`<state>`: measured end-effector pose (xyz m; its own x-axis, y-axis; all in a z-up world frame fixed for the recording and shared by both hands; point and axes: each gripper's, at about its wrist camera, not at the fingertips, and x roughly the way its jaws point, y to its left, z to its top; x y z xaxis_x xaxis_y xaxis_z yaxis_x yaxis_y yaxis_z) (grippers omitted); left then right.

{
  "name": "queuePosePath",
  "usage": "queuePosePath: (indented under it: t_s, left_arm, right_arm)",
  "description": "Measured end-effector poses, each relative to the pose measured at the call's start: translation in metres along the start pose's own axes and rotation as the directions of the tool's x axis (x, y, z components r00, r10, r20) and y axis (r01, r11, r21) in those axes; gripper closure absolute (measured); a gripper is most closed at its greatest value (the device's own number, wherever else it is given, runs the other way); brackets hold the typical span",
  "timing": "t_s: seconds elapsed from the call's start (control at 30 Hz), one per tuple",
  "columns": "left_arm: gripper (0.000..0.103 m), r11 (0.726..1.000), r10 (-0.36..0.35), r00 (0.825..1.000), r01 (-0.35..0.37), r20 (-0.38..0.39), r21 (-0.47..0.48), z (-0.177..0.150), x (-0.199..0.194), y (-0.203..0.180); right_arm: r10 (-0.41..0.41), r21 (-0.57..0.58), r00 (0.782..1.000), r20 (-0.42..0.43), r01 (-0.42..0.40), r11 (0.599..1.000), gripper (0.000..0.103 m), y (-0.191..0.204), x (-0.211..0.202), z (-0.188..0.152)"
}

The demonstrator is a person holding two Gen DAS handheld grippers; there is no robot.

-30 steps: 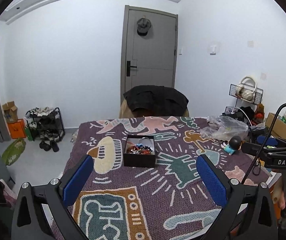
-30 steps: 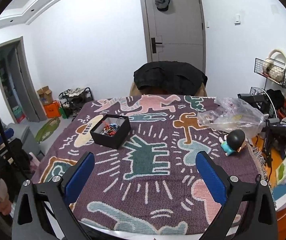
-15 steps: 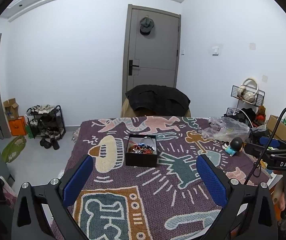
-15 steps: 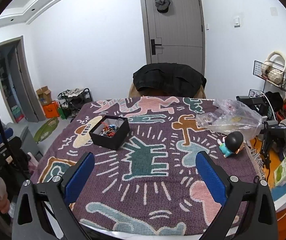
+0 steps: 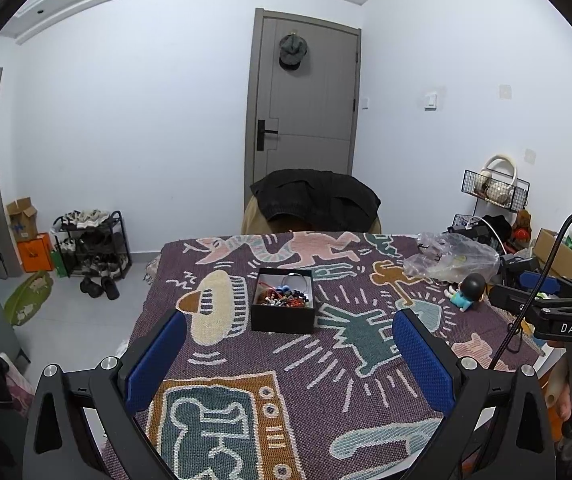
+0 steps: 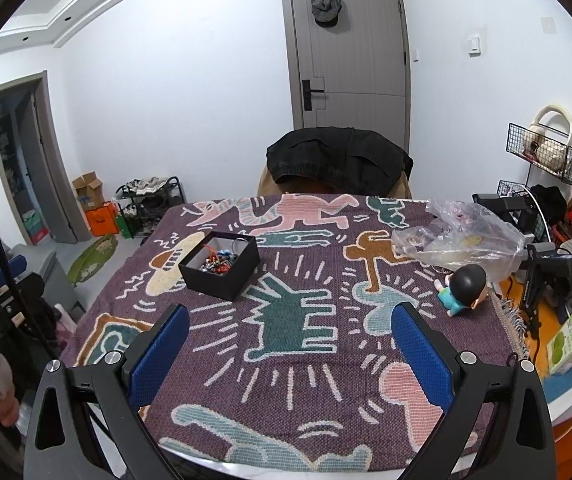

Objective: Organize jewelry

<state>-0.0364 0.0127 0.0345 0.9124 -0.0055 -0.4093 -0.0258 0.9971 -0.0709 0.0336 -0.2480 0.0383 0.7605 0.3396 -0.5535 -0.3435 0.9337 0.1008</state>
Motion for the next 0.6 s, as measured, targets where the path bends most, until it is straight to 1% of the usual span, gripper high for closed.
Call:
queuePosePath:
  t_s: [0.6]
  left_arm:
    - [0.000, 1.000, -0.002, 1.000, 0.002, 0.000, 0.000, -0.0005, -0.0005, 0.0011]
  right_arm:
    - [-0.003, 0.000, 1.000, 0.001, 0.003, 1.000, 0.002, -0.0004, 0.0002, 0.0001]
